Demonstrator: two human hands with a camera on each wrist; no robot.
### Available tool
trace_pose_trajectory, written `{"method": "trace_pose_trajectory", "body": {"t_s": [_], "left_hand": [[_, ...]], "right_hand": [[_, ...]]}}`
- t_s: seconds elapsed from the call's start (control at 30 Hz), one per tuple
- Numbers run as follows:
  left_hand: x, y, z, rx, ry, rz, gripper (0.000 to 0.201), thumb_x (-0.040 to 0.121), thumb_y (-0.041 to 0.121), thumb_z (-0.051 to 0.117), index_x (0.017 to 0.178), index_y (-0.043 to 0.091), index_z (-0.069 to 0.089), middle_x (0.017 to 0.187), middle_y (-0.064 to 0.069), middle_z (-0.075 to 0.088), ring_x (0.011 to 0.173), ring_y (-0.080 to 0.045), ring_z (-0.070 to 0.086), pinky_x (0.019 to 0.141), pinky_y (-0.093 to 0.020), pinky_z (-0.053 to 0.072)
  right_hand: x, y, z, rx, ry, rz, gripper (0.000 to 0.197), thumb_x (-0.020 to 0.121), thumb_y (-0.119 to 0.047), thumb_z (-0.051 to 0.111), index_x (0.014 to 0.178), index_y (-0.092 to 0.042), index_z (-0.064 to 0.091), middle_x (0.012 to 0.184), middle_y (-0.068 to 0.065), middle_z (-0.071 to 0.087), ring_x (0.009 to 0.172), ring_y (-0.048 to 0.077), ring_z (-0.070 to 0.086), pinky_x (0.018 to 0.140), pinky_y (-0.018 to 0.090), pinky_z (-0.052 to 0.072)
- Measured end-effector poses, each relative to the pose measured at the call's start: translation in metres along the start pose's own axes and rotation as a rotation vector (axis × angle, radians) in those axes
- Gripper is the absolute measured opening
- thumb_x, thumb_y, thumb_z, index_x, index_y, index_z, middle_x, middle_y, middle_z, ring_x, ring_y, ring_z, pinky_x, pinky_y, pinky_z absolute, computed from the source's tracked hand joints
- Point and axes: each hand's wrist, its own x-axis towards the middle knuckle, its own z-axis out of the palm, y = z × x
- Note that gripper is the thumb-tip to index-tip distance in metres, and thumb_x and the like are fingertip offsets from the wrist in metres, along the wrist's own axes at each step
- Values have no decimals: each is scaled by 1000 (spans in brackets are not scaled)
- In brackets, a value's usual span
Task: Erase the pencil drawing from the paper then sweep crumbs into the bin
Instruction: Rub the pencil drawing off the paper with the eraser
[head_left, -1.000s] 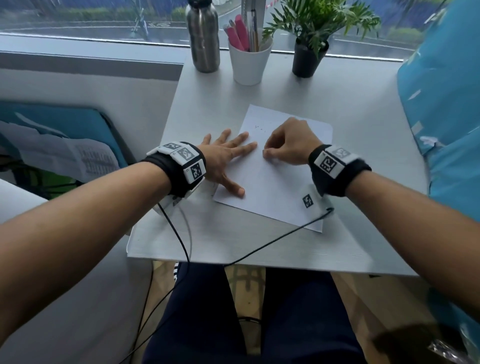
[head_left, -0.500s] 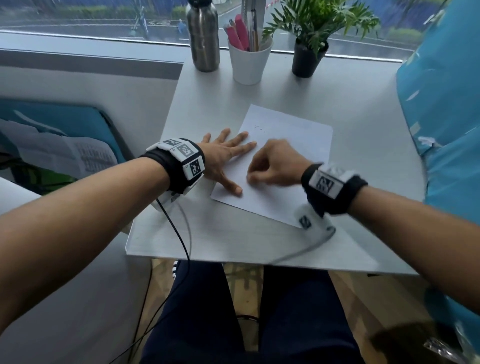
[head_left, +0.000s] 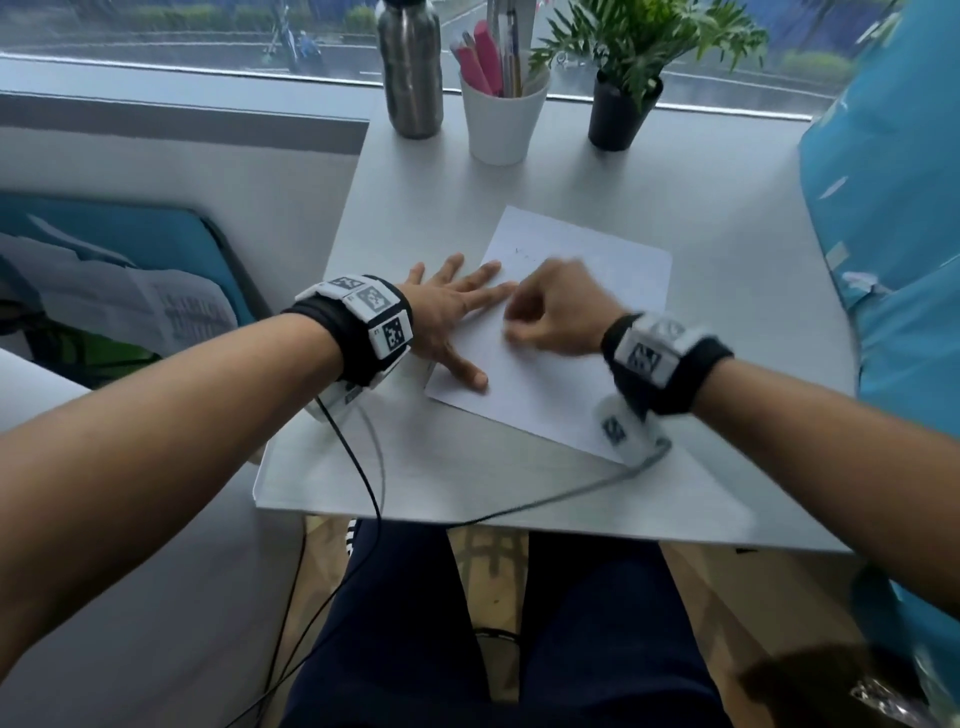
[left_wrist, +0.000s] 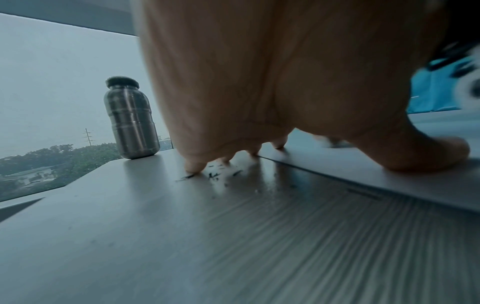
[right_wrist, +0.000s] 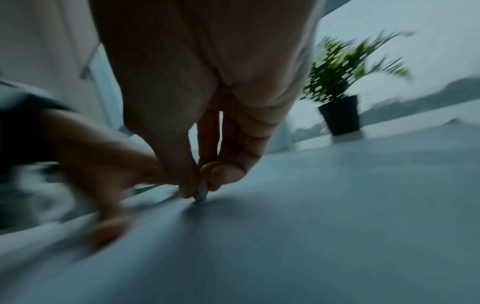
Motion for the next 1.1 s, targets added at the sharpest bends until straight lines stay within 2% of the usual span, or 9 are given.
{"method": "trace_pose_trajectory", "body": {"t_s": [0.1, 0.23, 0.4, 0.53, 0.7, 0.83, 0.9, 1.0, 1.1], "left_hand": [[1, -2, 3, 11, -13, 9, 132, 57, 79, 71, 150, 46, -15, 157, 15, -29, 144, -25, -29, 114, -63, -9], [0, -1, 0, -3, -11, 0, 131, 58, 78, 72, 150, 46, -15, 158, 14, -27, 145, -25, -29, 114, -63, -10], [2, -3, 3, 18, -5, 10, 132, 56, 81, 70, 150, 44, -16, 157, 14, -29, 144, -25, -29, 114, -64, -9], [0, 0, 2, 1, -2, 8, 132, 58, 78, 72, 151, 44, -15, 159, 13, -27, 145, -26, -28, 114, -63, -10], [0, -2, 3, 9, -7, 14, 134, 56, 78, 72, 151, 44, -15, 157, 14, -30, 144, -26, -31, 114, -63, -11], [-1, 1, 1, 22, -37, 4, 141, 51, 77, 77, 150, 43, -18, 157, 13, -31, 143, -25, -33, 114, -63, -11], [-2, 0, 1, 16, -34, 7, 143, 49, 78, 77, 149, 44, -19, 156, 14, -32, 142, -25, -34, 114, -63, -12], [-1, -2, 2, 33, -40, 9, 147, 44, 82, 75, 149, 43, -22, 154, 15, -35, 140, -24, -37, 113, -63, -13], [-1, 0, 3, 30, -58, 3, 149, 45, 80, 76, 150, 40, -22, 155, 14, -35, 140, -23, -37, 114, -62, -13]], "right_hand": [[-14, -6, 5, 20, -107, -48, 5, 73, -20, 76, 76, -16, 78, 64, -7, 68, 60, 7, 63, 62, 12, 48], [15, 14, -14, 6, 99, 76, 12, 72, -23, 75, 78, -14, 78, 73, 1, 74, 73, 13, 68, 73, 21, 52], [-12, -10, 8, 13, -161, -79, 6, 74, -17, 75, 75, -12, 78, 62, -7, 68, 57, 1, 60, 57, 9, 43], [22, 17, -17, -19, 83, 85, 12, 74, -23, 75, 80, -14, 78, 77, 2, 75, 70, 10, 65, 65, 14, 44], [-13, -17, 14, 50, -134, -85, 3, 73, -17, 75, 74, -14, 77, 69, 0, 71, 61, 10, 62, 59, 14, 46], [19, 6, -8, 24, 68, 45, 10, 73, -22, 76, 79, -14, 79, 74, 3, 74, 64, 11, 63, 60, 7, 40], [10, -6, 2, 38, 20, 2, 7, 72, -16, 75, 74, -10, 77, 70, 4, 72, 62, 14, 64, 60, 13, 42], [-15, -28, 16, 45, -175, -119, 3, 72, -12, 75, 73, -12, 77, 64, -3, 70, 59, 8, 61, 57, 6, 41], [8, -8, 0, 55, -34, -18, 7, 71, -18, 76, 77, -16, 79, 70, -2, 74, 65, 9, 67, 60, 10, 46]]}}
